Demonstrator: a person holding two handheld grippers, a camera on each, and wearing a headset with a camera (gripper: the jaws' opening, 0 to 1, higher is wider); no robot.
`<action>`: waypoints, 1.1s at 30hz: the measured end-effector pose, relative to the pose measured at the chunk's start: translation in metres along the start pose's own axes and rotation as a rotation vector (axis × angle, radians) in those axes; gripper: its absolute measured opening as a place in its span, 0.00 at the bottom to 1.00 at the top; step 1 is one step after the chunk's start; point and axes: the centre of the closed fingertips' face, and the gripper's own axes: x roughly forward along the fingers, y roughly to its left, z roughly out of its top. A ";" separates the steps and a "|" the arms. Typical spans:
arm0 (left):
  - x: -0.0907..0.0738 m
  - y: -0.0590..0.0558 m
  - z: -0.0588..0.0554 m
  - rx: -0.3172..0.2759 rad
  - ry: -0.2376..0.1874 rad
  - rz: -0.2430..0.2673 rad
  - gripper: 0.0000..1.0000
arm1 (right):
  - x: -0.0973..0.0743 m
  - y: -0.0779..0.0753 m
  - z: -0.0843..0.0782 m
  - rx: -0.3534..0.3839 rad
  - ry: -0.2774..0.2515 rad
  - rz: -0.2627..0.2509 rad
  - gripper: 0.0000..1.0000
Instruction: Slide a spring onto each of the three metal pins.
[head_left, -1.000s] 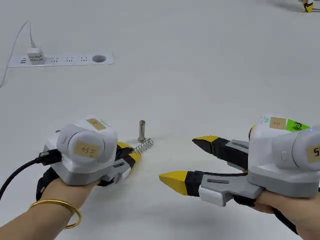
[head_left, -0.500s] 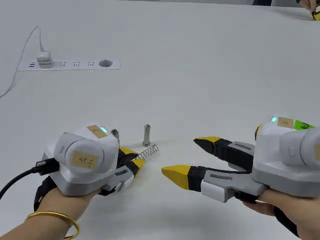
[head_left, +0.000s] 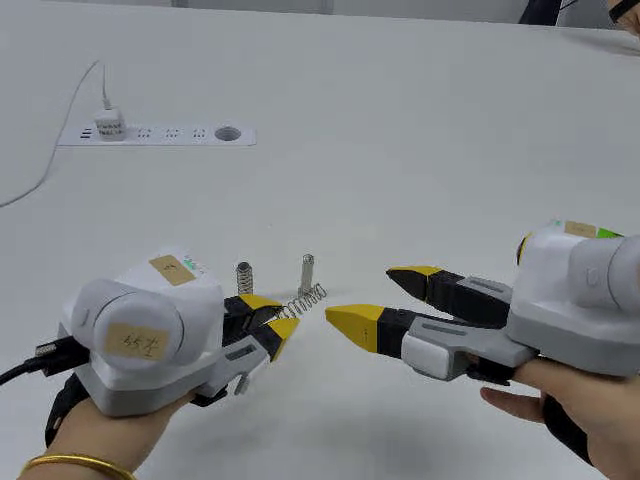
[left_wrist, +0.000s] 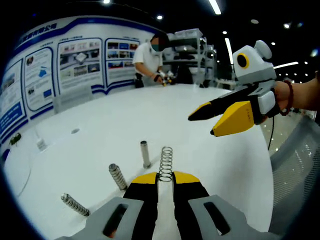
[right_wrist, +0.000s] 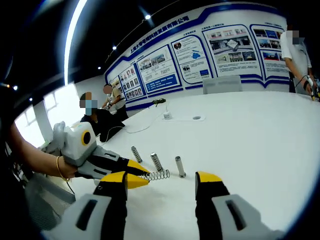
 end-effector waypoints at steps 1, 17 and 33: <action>-0.002 -0.001 0.002 -0.002 -0.010 0.000 0.10 | 0.001 0.001 0.001 0.013 -0.003 0.003 0.56; -0.025 -0.009 0.022 -0.046 -0.132 0.009 0.10 | 0.014 0.019 0.012 0.170 -0.035 0.088 0.41; -0.038 -0.012 0.026 -0.114 -0.214 -0.003 0.10 | 0.020 0.033 0.005 0.273 -0.015 0.132 0.28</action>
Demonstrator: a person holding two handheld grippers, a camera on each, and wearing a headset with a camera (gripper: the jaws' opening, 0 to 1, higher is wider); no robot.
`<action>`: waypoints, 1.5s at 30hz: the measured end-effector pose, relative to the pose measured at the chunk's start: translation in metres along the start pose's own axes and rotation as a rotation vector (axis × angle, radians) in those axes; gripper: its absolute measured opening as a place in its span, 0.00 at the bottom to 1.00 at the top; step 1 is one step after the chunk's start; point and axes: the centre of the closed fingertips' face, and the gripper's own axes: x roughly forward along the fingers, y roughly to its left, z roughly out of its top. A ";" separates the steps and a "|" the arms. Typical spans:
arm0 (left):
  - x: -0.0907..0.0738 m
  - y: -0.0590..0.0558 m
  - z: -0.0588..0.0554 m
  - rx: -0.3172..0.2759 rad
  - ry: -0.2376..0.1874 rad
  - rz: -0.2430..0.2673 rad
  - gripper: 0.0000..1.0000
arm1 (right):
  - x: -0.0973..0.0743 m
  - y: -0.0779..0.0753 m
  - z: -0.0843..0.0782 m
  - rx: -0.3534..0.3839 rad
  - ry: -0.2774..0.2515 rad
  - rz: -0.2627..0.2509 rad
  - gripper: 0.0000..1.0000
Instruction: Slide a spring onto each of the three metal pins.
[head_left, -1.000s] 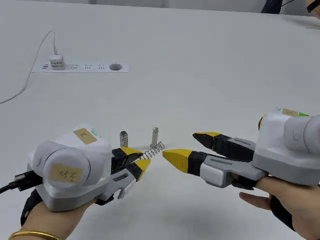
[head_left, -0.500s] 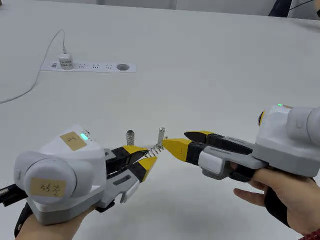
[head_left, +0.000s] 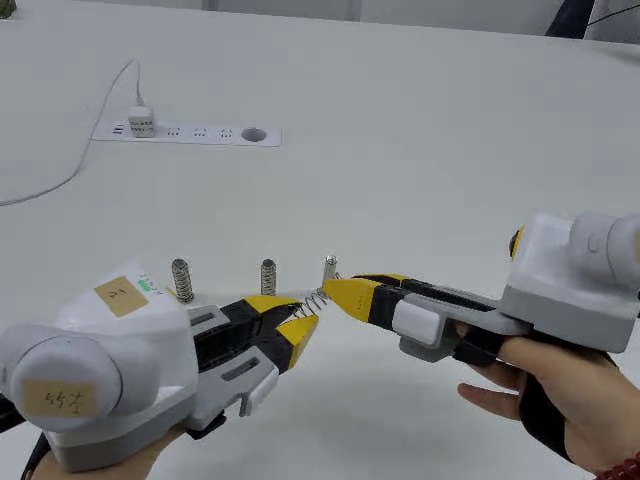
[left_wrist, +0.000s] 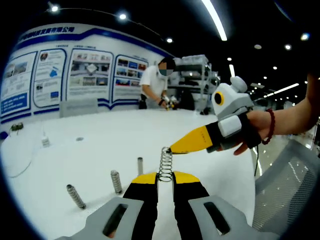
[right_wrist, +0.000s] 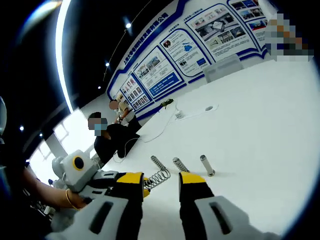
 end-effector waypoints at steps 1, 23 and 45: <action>0.000 0.000 0.000 -0.002 -0.003 0.000 0.10 | 0.001 0.001 -0.001 0.008 0.000 0.006 0.28; -0.007 -0.011 0.011 0.027 -0.046 -0.045 0.10 | 0.006 0.017 0.001 0.131 -0.023 0.089 0.15; -0.009 -0.006 0.003 0.067 0.043 -0.015 0.13 | 0.013 0.033 0.000 -0.081 0.015 0.099 0.11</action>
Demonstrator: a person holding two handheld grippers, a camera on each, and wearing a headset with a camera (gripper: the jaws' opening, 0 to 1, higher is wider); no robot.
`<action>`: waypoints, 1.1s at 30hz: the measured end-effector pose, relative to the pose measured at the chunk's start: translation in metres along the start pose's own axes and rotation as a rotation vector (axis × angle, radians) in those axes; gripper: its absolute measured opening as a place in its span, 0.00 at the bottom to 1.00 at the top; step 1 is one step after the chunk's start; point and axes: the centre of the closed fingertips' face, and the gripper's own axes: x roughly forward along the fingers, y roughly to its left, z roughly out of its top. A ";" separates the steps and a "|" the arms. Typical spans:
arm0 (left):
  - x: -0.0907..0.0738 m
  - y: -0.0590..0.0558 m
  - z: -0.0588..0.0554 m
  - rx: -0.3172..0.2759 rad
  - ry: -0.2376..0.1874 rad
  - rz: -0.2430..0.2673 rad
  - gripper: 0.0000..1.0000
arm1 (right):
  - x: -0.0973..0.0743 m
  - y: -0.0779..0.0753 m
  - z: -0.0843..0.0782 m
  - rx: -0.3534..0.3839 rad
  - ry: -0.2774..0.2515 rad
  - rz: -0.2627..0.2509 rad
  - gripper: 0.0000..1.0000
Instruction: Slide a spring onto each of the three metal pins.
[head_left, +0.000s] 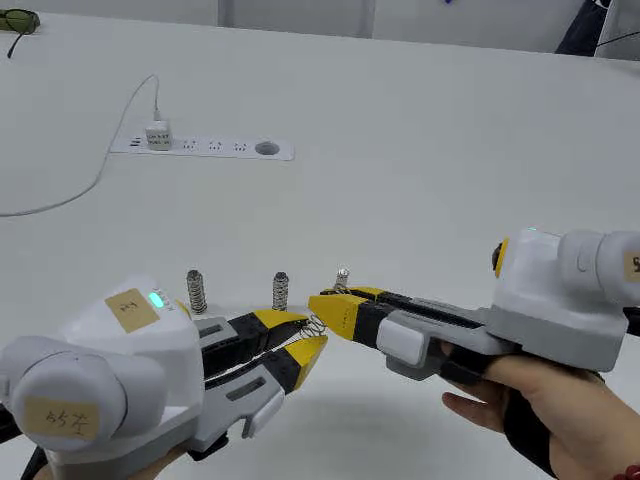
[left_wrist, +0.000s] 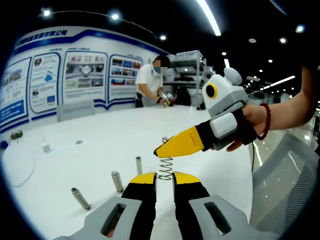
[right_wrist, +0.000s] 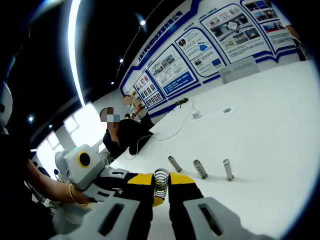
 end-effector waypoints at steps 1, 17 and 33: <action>-0.001 0.000 0.000 0.002 -0.001 0.000 0.13 | 0.000 -0.001 0.001 -0.009 -0.005 -0.004 0.11; -0.015 0.017 -0.014 0.007 0.052 0.084 0.30 | -0.001 -0.015 0.019 -0.150 -0.032 -0.080 0.12; -0.026 0.041 -0.020 -0.025 0.065 0.167 0.48 | 0.002 -0.040 0.038 -0.263 -0.057 -0.149 0.12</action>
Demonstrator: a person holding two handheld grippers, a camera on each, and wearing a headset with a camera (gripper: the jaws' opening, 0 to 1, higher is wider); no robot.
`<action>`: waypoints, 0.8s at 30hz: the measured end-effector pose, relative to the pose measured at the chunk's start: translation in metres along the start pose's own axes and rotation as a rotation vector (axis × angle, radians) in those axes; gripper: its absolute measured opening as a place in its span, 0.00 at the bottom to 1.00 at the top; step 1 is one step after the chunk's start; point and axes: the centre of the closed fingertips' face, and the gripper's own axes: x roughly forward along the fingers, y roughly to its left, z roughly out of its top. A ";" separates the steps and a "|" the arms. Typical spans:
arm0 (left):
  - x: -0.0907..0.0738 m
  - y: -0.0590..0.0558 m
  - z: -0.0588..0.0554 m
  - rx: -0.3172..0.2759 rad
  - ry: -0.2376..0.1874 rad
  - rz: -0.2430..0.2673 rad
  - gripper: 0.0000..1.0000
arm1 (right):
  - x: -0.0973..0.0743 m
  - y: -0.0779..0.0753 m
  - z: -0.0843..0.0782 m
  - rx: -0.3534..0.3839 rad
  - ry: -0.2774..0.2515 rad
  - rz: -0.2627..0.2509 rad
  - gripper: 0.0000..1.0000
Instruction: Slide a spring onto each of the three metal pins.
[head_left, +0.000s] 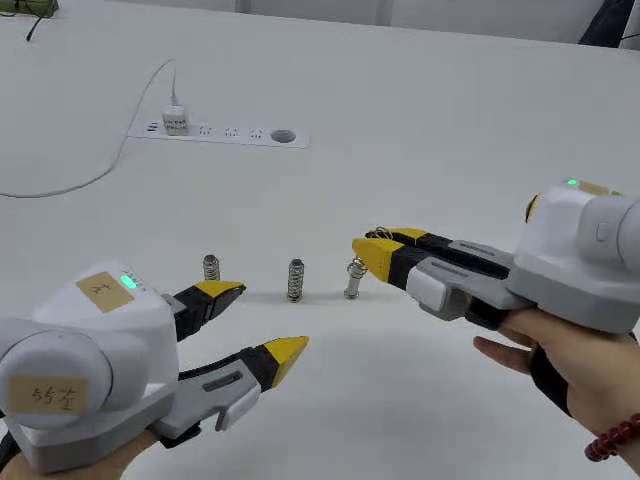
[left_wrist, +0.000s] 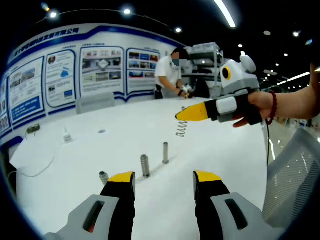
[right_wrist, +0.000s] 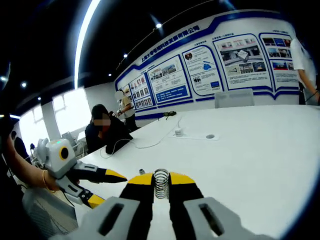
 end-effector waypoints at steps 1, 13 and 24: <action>-0.001 0.001 -0.001 -0.002 0.003 0.004 0.49 | 0.001 -0.002 0.001 -0.008 0.001 -0.006 0.12; -0.009 0.011 0.000 -0.028 0.004 0.042 0.60 | 0.011 -0.020 -0.004 -0.056 0.012 -0.054 0.12; -0.016 0.021 -0.003 -0.030 -0.002 0.077 0.68 | 0.019 -0.033 -0.010 -0.062 0.030 -0.082 0.12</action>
